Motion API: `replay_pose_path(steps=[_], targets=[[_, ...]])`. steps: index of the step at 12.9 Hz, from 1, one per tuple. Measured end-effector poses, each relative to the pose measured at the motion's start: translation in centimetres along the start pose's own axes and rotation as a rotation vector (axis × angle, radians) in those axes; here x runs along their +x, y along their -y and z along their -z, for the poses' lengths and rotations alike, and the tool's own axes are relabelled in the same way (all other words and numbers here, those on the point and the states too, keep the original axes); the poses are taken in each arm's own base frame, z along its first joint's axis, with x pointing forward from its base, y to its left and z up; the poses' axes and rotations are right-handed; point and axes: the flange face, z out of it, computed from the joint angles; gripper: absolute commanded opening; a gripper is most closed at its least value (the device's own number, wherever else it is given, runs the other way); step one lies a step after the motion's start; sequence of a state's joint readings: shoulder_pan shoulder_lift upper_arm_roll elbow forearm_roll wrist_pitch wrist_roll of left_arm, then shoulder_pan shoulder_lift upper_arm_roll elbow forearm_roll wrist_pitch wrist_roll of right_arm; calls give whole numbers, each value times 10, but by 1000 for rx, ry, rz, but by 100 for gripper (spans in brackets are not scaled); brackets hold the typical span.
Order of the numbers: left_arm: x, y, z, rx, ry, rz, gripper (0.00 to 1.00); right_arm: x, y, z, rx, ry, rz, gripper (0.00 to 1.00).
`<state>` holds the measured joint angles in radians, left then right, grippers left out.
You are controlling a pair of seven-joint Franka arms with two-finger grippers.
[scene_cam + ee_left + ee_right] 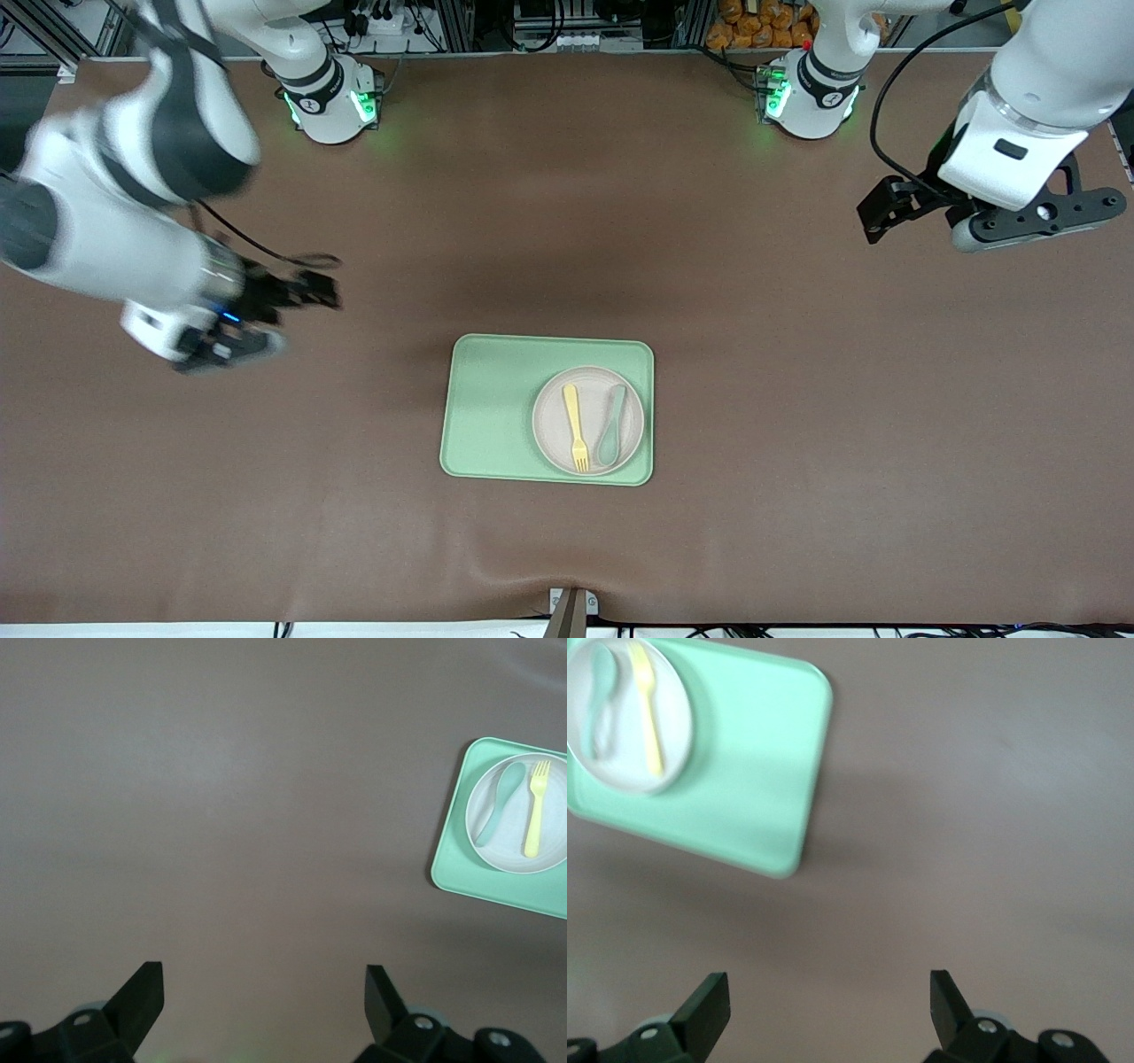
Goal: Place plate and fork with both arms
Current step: 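Retract the left gripper while the right gripper reaches the yellow fork, then close the right gripper on the yellow fork handle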
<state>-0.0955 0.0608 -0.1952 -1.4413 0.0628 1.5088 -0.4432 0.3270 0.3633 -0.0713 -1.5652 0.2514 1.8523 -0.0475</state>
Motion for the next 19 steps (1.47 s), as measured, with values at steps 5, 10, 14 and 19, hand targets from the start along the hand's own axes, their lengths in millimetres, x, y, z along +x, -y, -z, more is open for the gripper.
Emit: replay_pose_path(steps=[5,10,14,19], targets=[[9,47,12,-37,-6,-44,100,72,128,-166,-12,-223,-20,100],[6,47,12,-32,5,-56,100,89,186,-229,6,-285,-111,100],[5,45,11,-31,8,-60,100,85,215,-256,-24,-299,-215,100],[4,43,10,-33,10,-64,100,78,245,-278,-44,-327,-227,100]])
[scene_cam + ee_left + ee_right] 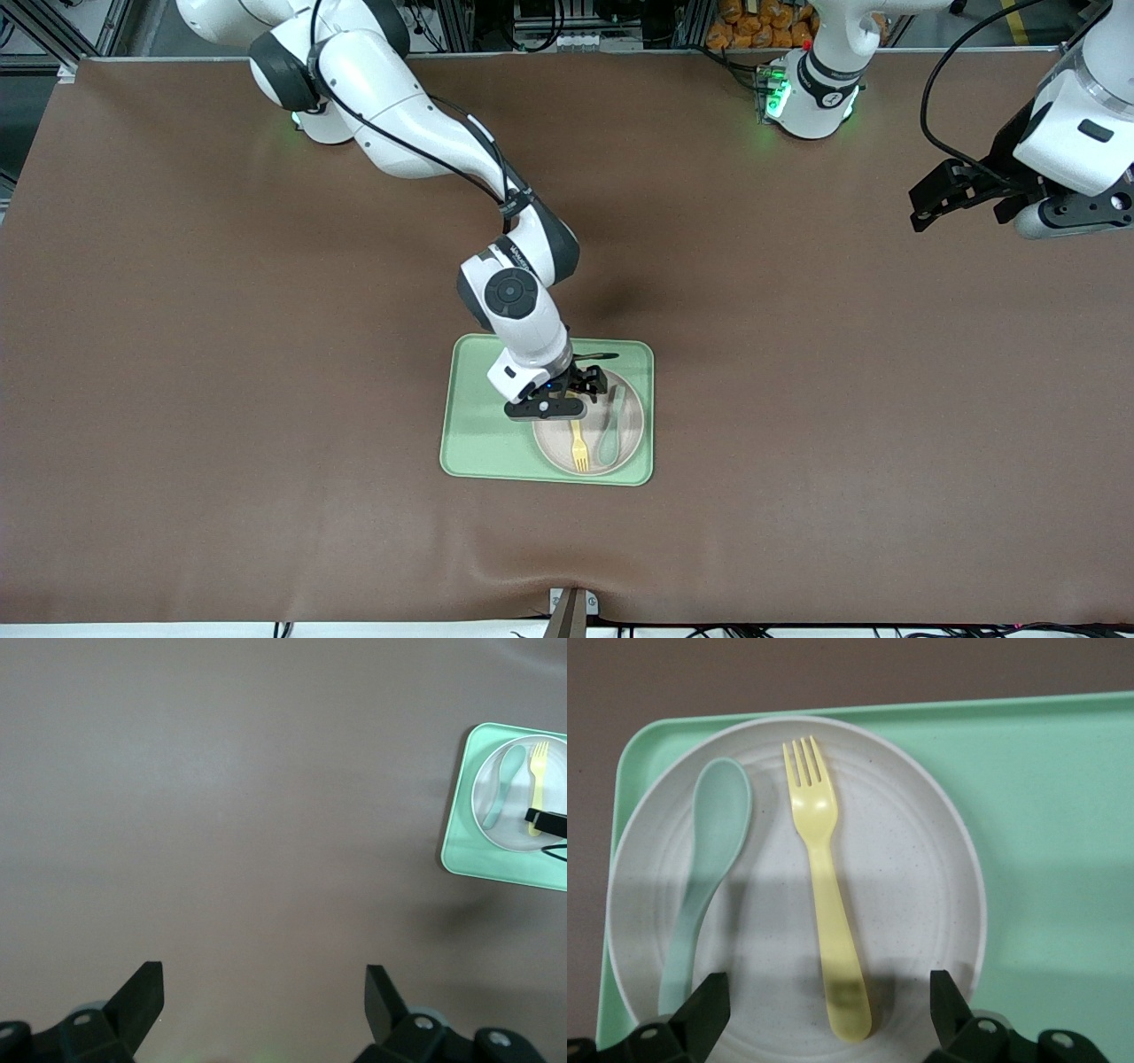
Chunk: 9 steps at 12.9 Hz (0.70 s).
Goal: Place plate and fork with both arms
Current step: 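Close the right gripper on the yellow fork handle, then lift the fork off the plate and move it beside the plate with the right gripper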
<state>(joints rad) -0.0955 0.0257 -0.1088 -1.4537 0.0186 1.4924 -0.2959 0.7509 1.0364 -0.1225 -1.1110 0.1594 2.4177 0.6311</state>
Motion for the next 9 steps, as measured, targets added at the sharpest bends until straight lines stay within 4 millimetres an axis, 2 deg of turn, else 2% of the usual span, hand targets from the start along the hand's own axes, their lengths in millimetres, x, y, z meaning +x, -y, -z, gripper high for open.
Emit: replay_pose_path(steps=[3,6,7,9], targets=[[0,0,0,0,1,-1,100,-6,-2,-16,-16,-14,4,100],[0,0,-1,0,3,-1,100,-5,-3,-19,-31,-24,20,88],[0,0,-1,1,3,-1,100,-7,-4,-21,-34,-22,22,76],[0,0,-2,1,5,-1,100,-10,-2,-25,-47,-28,43,40]])
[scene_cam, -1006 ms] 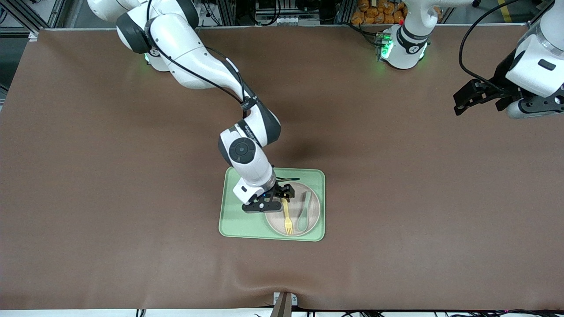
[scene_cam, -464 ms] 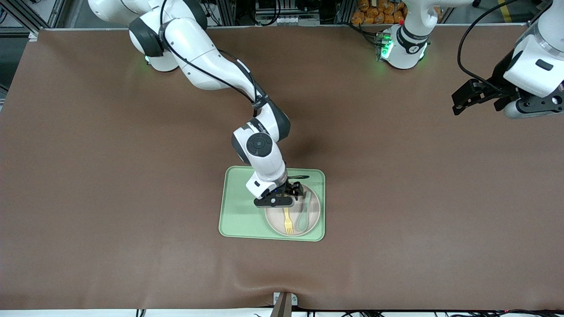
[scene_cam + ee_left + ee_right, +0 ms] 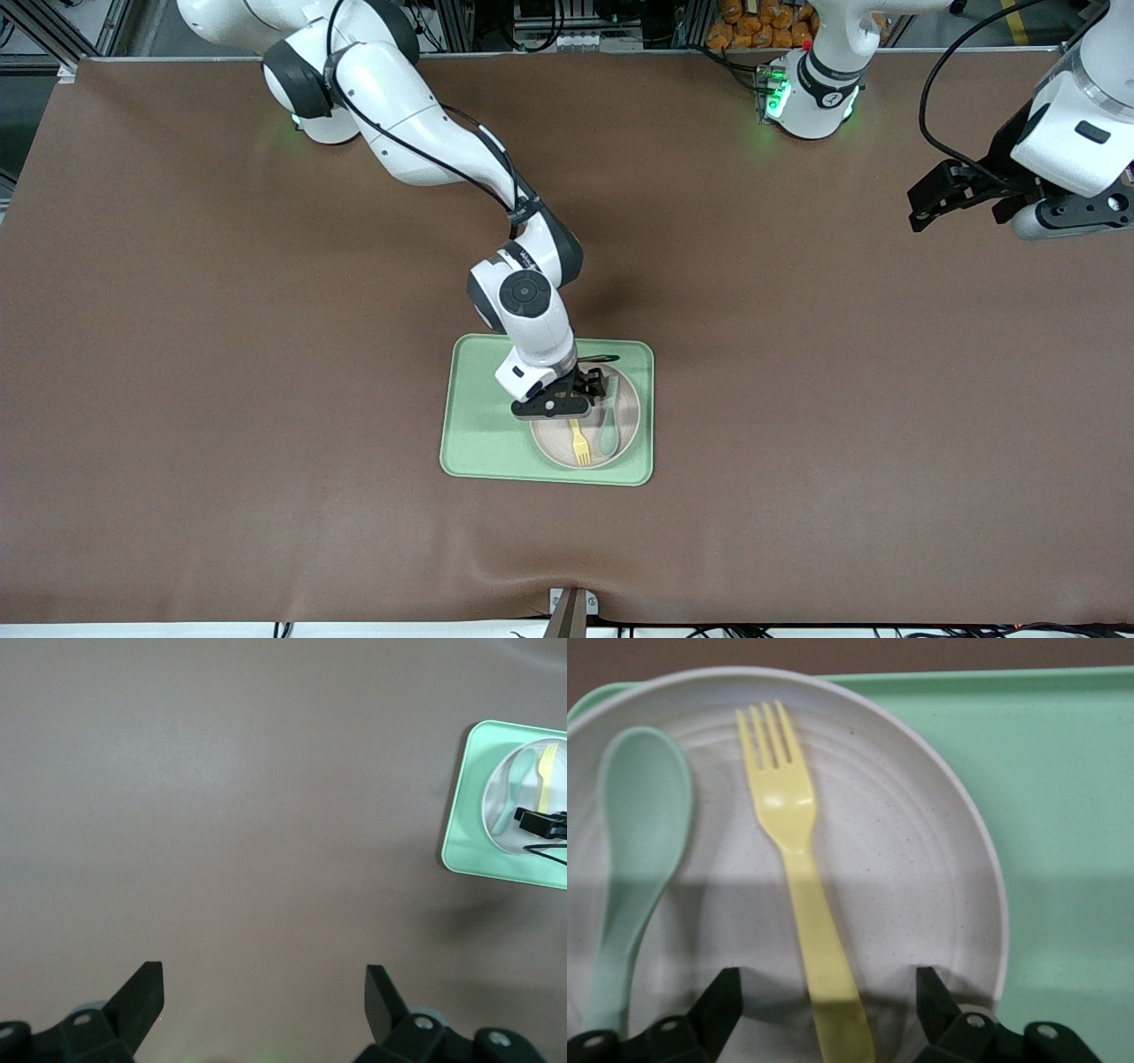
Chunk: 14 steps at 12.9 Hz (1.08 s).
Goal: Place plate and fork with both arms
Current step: 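Lift the fork off the plate and move it beside the plate with the right gripper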
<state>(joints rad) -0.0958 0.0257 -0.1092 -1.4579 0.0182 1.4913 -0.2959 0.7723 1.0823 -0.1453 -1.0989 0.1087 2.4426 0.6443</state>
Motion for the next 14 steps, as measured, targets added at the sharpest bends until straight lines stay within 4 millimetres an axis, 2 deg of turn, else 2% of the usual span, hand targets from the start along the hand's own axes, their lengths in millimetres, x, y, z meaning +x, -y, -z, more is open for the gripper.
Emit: replay_pose_path(steps=[2,3,10,12,14], targets=[[0,0,-2,1,4,0,100,-3,5,1,-18,-22,41,3],[0,0,-3,2,7,0,100,-5,9,2,-19,-30,53,0],[3,14,-4,5,14,25,100,-4,13,5,-18,-38,59,0],[3,15,-4,5,16,27,100,6,11,19,-22,-47,45,0],[3,15,-5,6,18,27,100,25,3,48,-44,-31,21,0]])
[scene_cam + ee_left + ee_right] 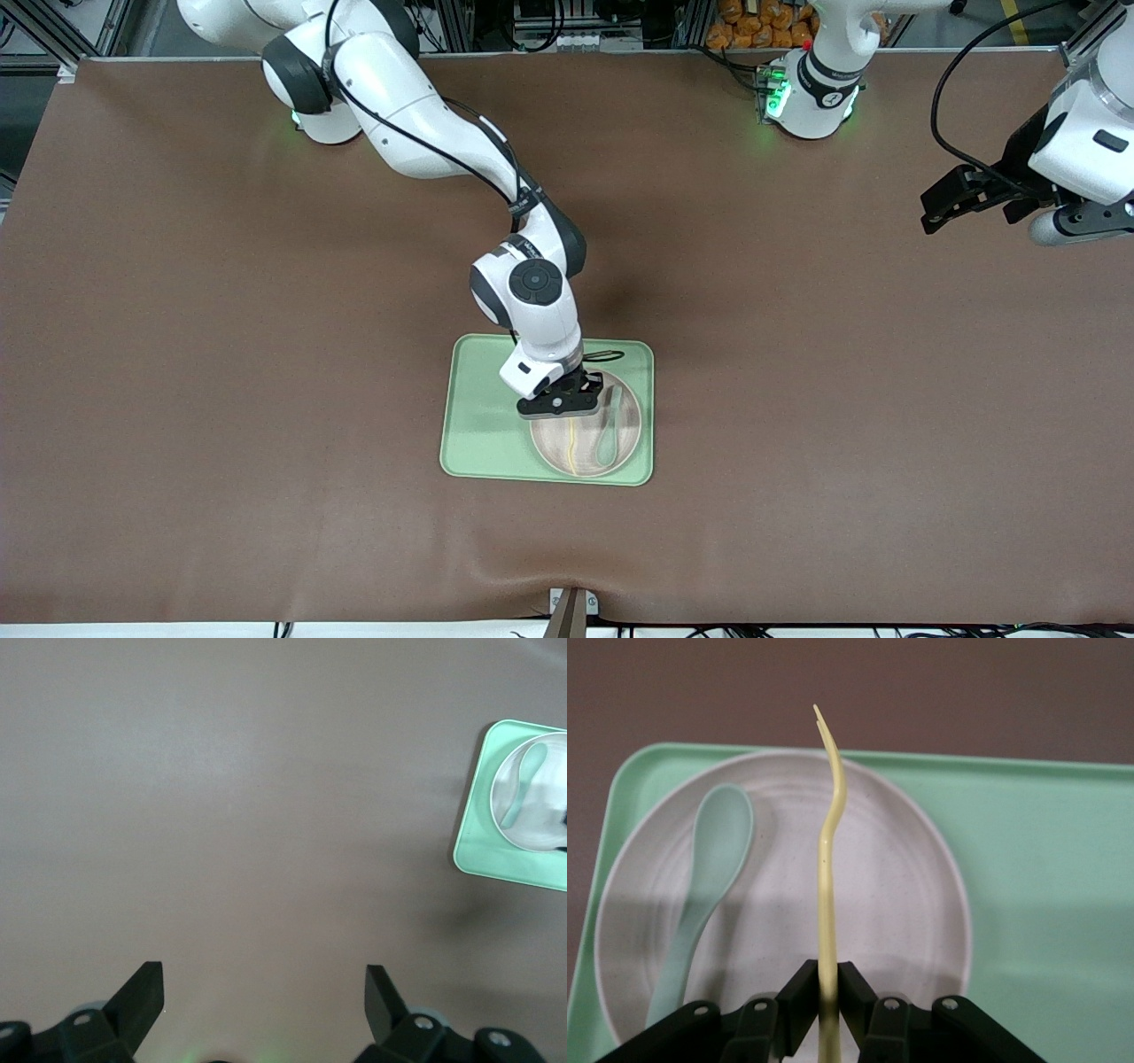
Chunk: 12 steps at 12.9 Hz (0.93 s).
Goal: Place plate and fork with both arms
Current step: 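Lift the fork off the plate and move it beside the plate with the right gripper, then lower the fork onto the tray and open the right gripper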
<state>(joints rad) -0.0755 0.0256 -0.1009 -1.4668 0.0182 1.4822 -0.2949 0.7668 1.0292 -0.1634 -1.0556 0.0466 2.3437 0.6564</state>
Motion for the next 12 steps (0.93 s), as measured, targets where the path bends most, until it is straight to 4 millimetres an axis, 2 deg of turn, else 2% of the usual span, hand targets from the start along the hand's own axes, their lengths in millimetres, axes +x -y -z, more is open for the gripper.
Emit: replay_pose_path(steps=[2,3,5,7,8,9,10,12], targets=[[0,0,-1,0,1,0,100,20,-24,22,-28,27,-40,0],[0,0,-1,0,2,0,100,26,-40,22,-46,44,-61,0],[0,0,-2,1,3,0,100,27,-73,8,-88,92,-97,0],[0,-1,-3,2,6,-1,100,15,-92,-9,-144,168,-111,0],[0,-2,-4,2,8,-3,100,10,-97,-16,-161,190,-114,15],[0,-3,-5,3,9,-5,100,5,-103,-22,-173,207,-117,91],[0,-4,-5,3,10,-7,100,2,-107,-27,-182,218,-119,100],[-1,-6,-5,3,10,-10,100,1,-110,-26,-185,223,-124,100]])
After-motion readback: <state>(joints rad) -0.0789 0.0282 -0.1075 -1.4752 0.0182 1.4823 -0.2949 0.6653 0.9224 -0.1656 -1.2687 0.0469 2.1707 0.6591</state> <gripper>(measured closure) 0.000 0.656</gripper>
